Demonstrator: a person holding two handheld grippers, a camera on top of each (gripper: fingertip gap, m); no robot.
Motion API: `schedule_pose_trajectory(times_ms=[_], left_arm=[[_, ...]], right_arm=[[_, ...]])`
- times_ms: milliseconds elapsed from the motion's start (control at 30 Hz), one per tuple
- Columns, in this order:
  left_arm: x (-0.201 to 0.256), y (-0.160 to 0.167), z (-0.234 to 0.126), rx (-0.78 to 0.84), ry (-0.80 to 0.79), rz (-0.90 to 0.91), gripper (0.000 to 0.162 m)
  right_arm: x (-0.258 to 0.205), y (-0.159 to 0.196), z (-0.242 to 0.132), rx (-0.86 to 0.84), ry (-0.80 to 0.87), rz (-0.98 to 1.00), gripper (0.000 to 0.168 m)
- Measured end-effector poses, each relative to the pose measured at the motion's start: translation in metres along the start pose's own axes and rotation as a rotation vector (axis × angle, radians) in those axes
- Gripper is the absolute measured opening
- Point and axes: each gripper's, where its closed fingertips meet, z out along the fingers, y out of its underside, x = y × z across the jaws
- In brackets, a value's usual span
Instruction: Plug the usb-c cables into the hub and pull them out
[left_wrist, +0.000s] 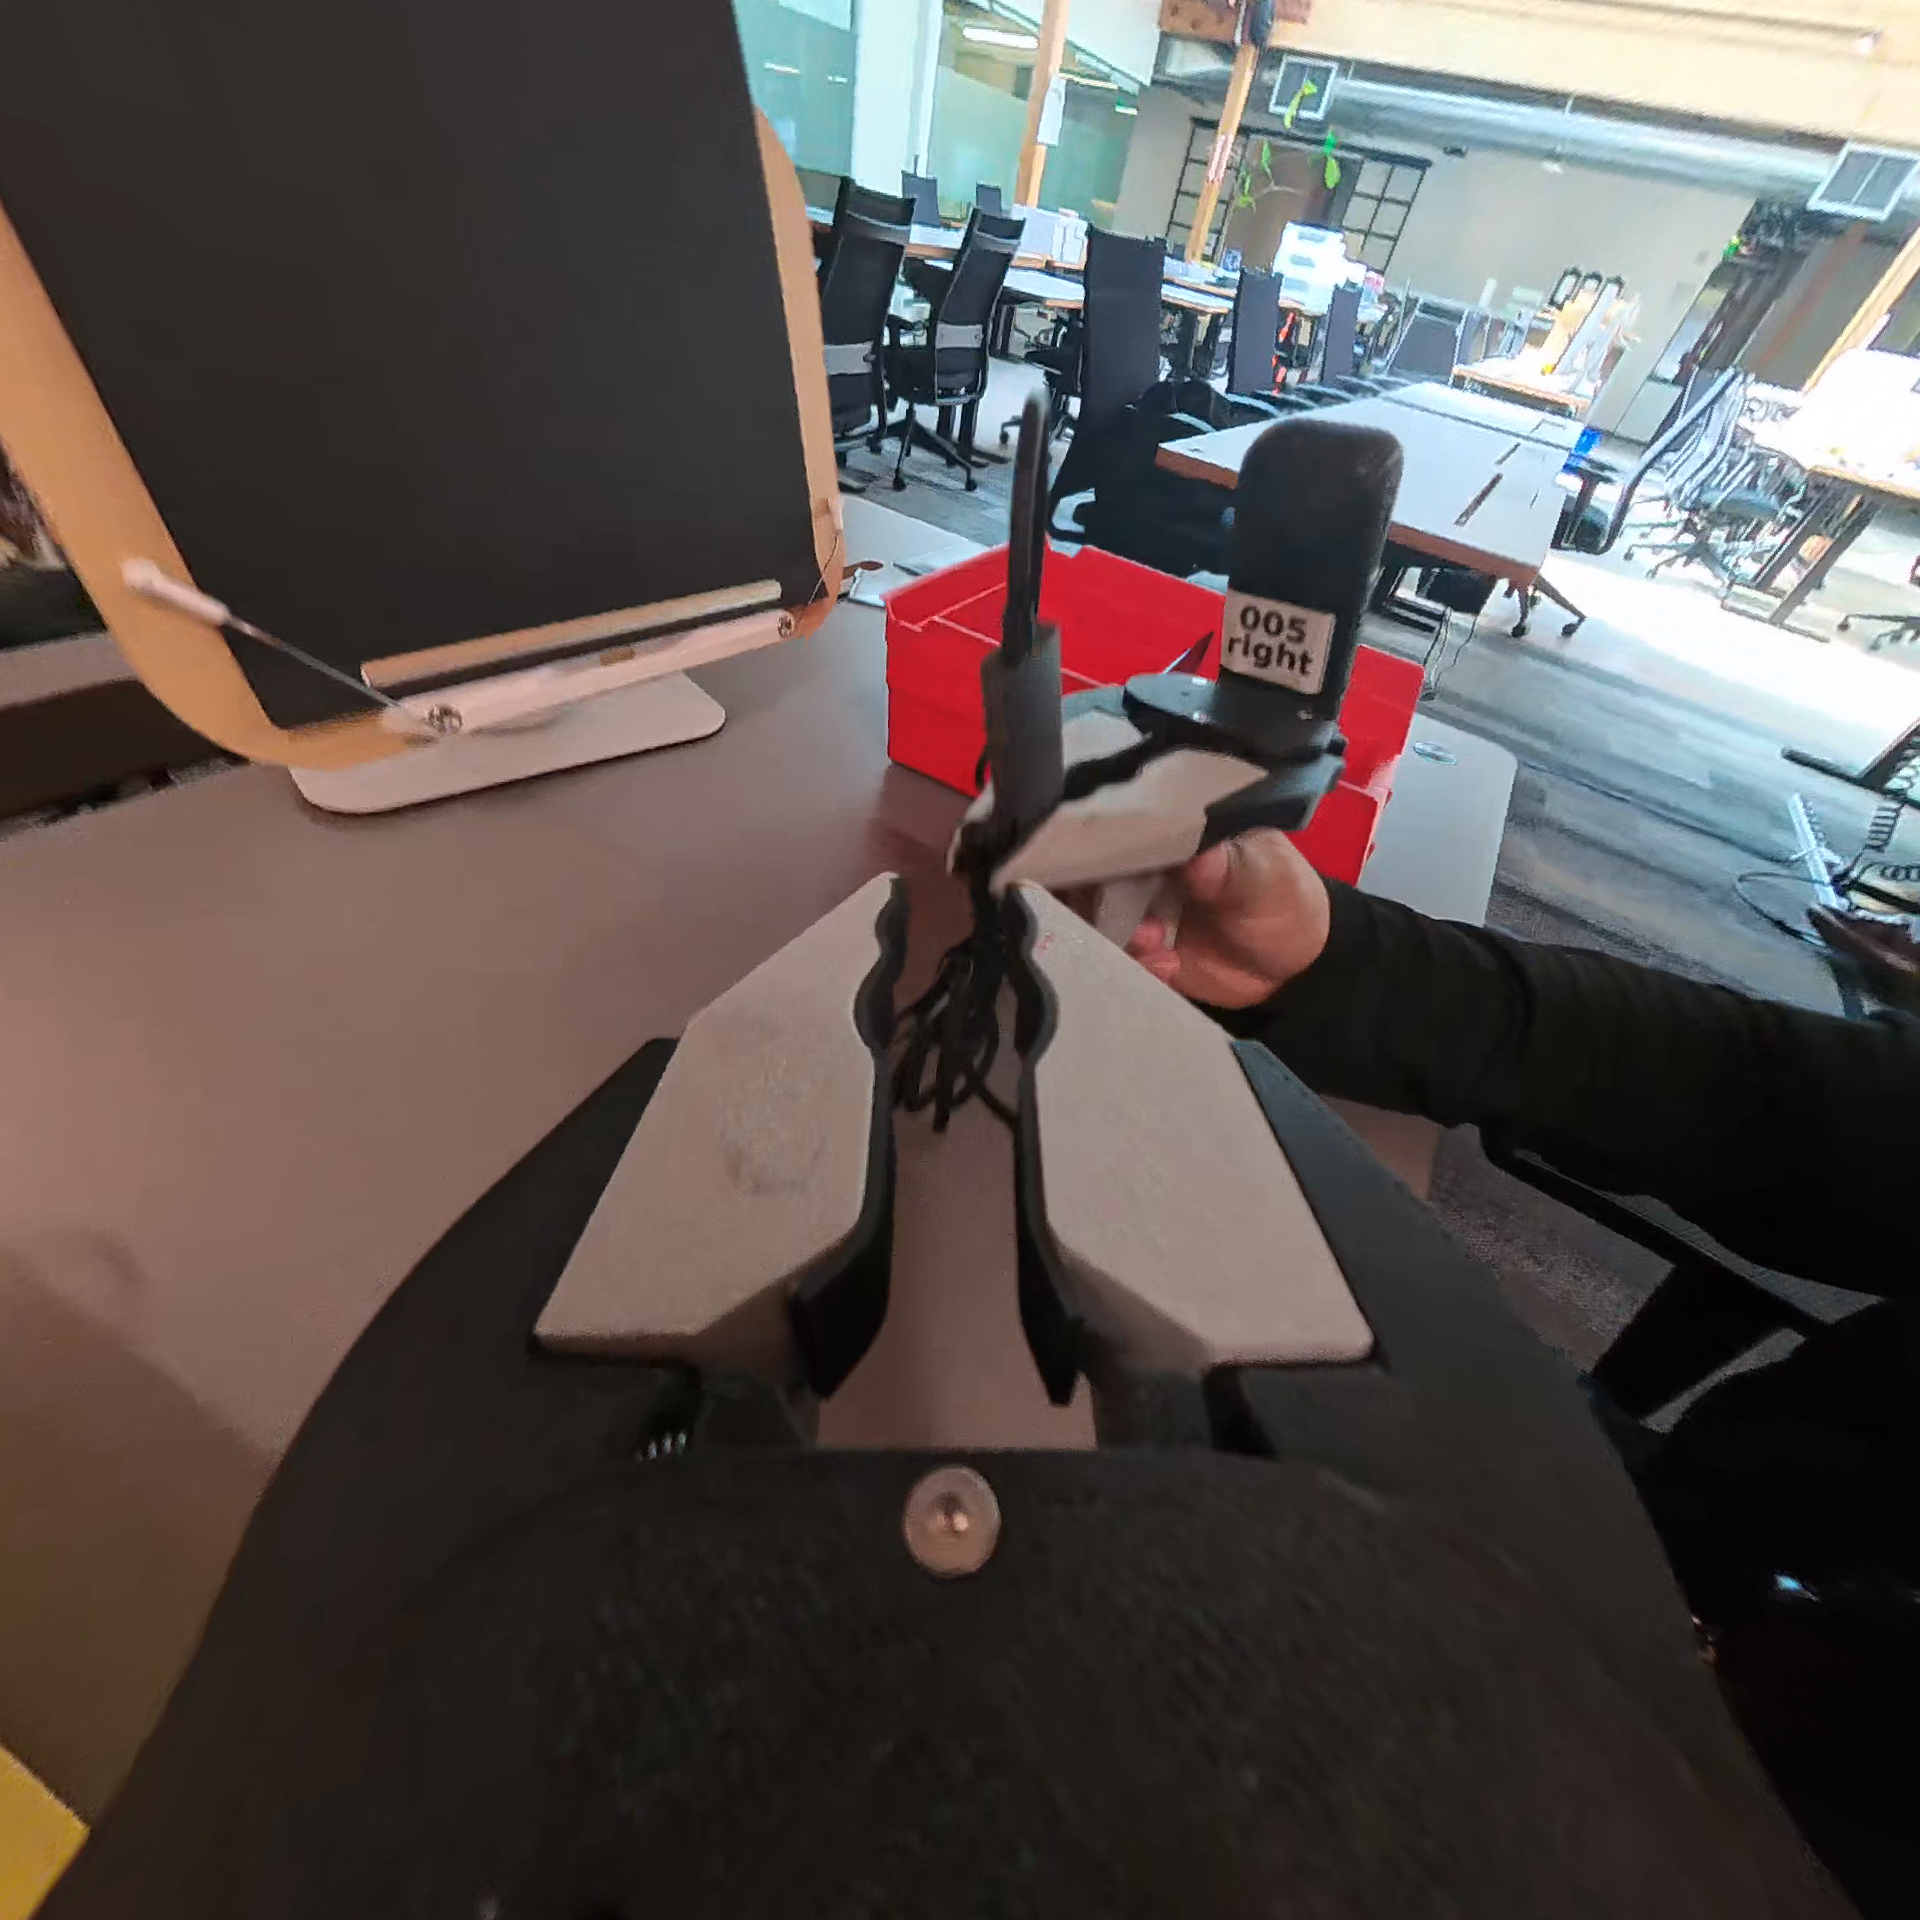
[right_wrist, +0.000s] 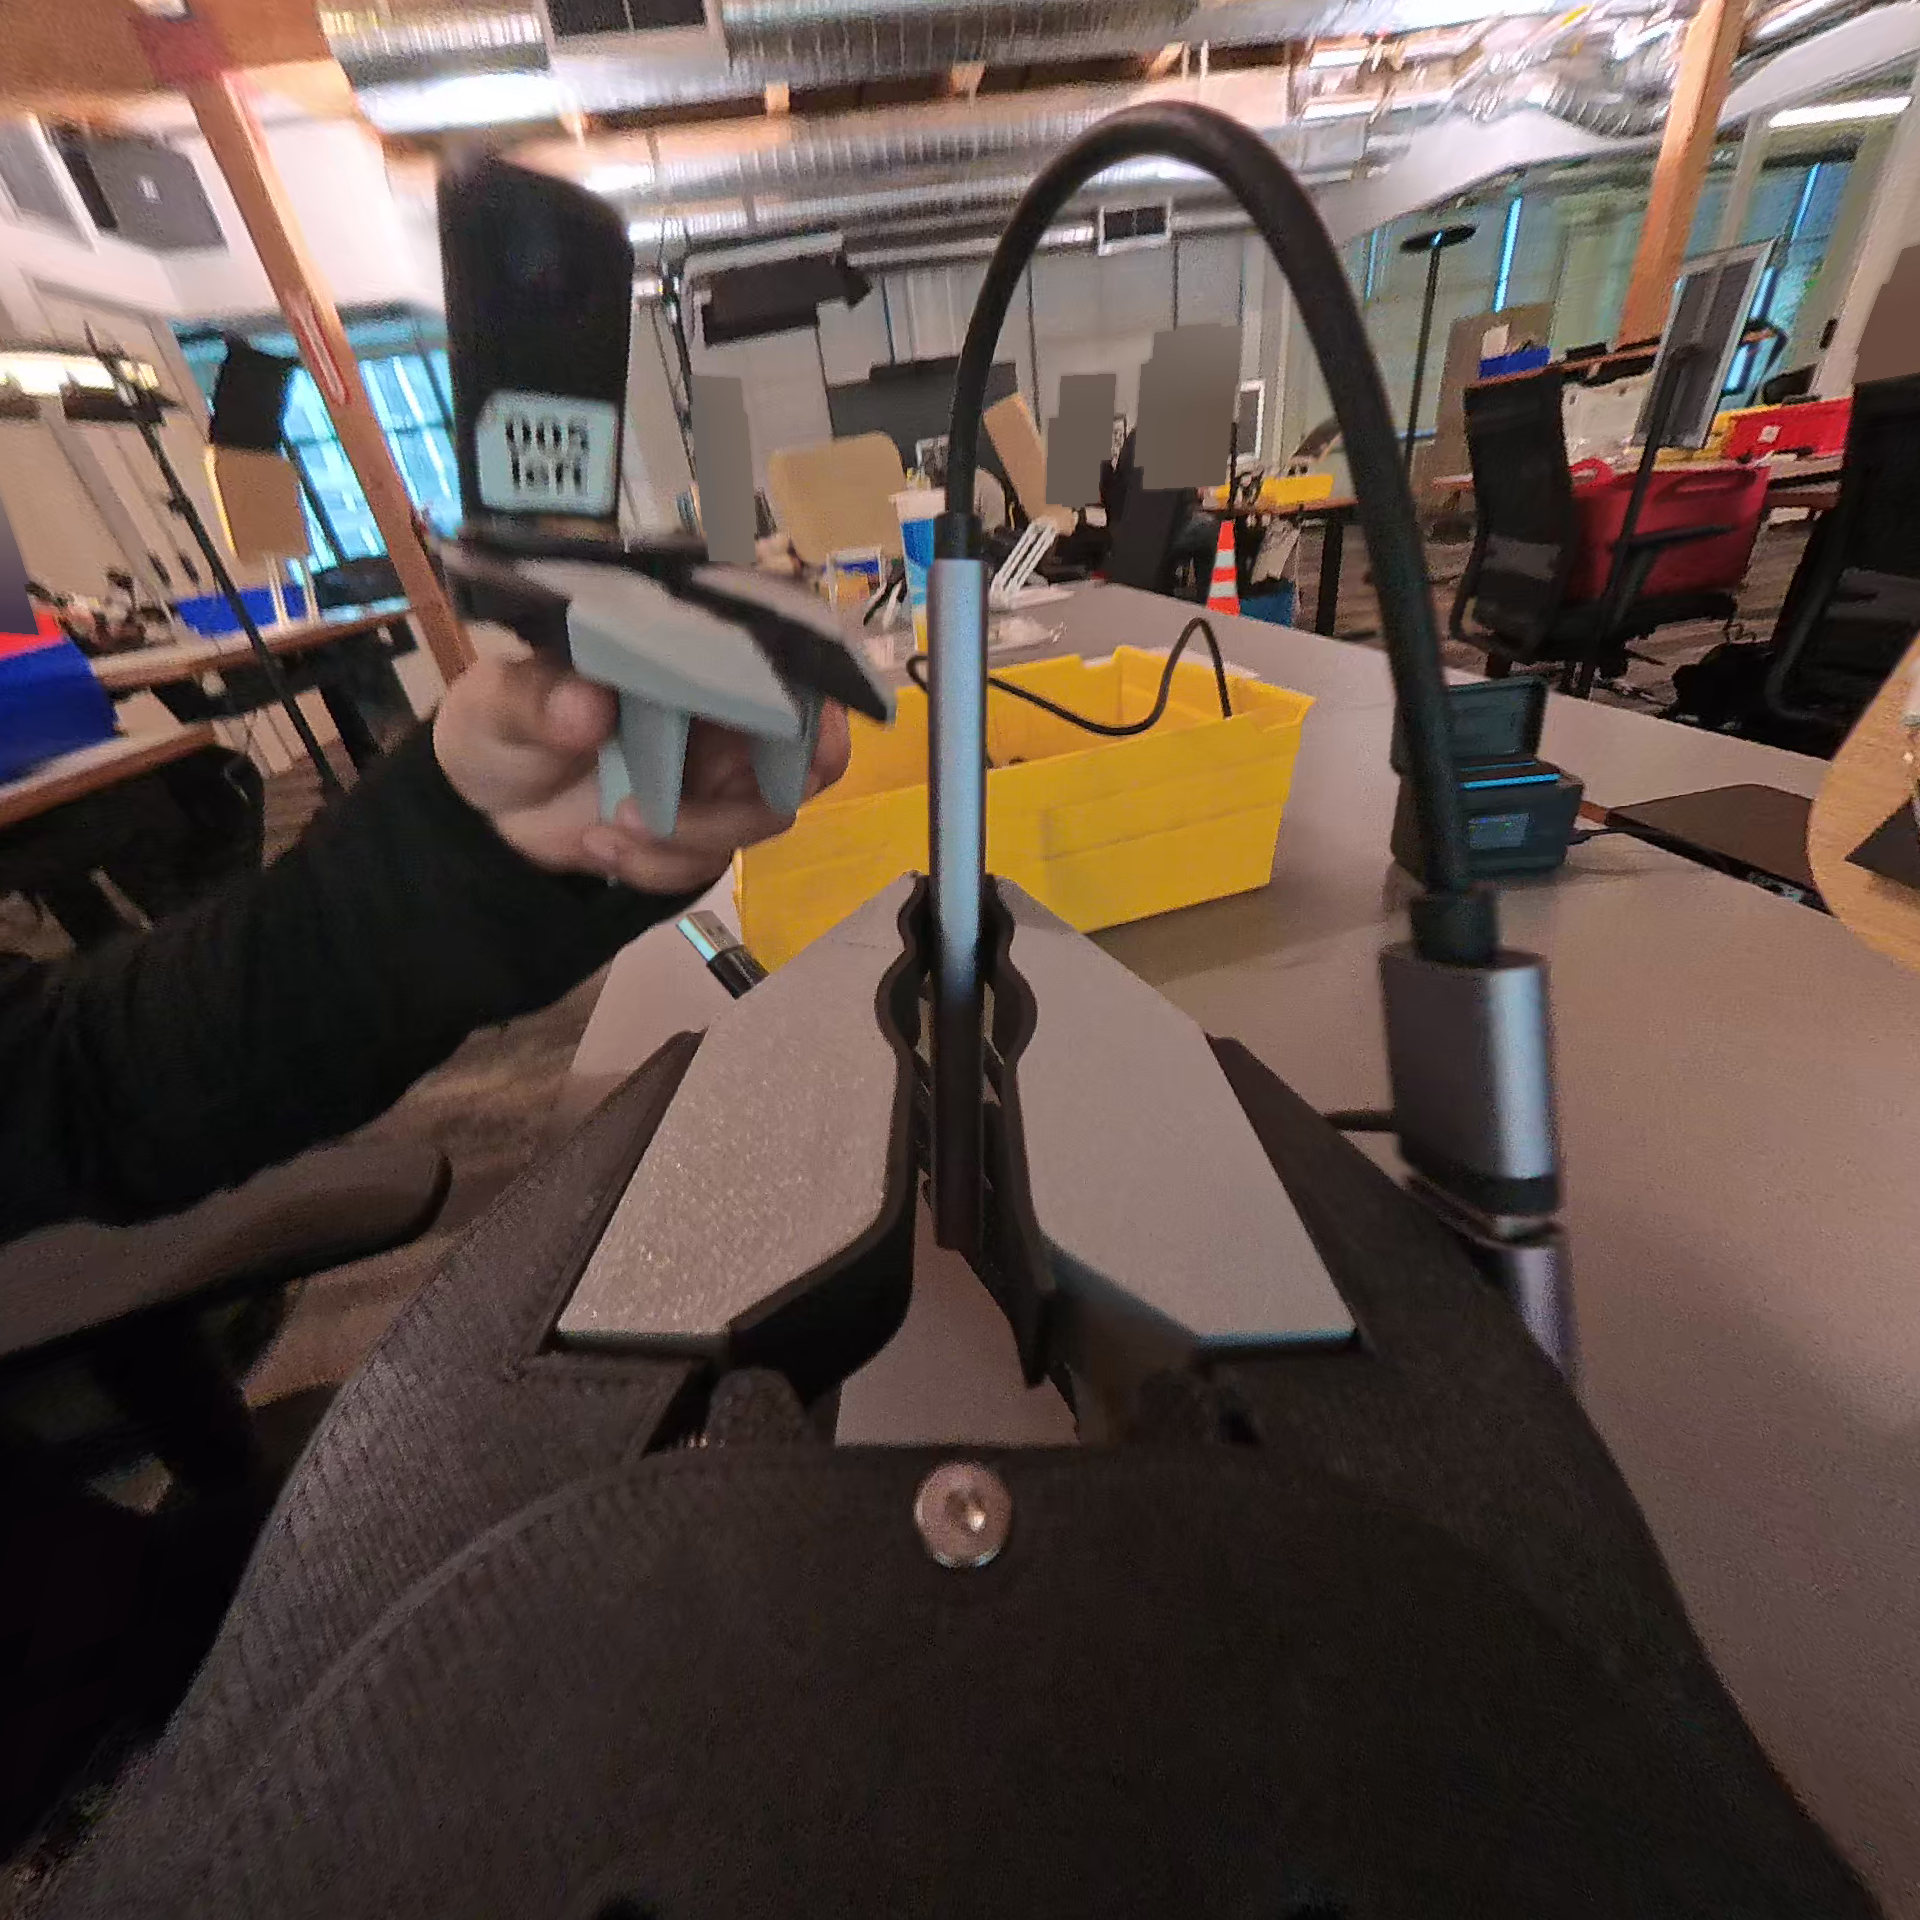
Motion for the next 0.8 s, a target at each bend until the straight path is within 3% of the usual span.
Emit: schedule_pose_trajectory(times_ms=[200, 467, 633, 800], left_arm=[[0.01, 0.027, 0.021, -0.056, -0.013, 0.041, 0.037], [0.011, 0.025, 0.036, -0.067, 0.006, 0.067, 0.038], [0.004, 0.002, 0.01, -0.026, -0.011, 0.14, 0.033], [0.019, 0.04, 0.024, -0.25, 0.123, 0.176, 0.031]], right_arm=[[0.0, -0.013, -0.007, 0.082, -0.034, 0.058, 0.006], [-0.018, -0.005, -0.002, 0.032, -0.128, 0.055, 0.006], [-0.029, 0.016, 0.005, -0.109, -0.205, 0.094, 0.006], [-0.046, 0.06, 0.013, -0.346, -0.248, -0.01, 0.006]])
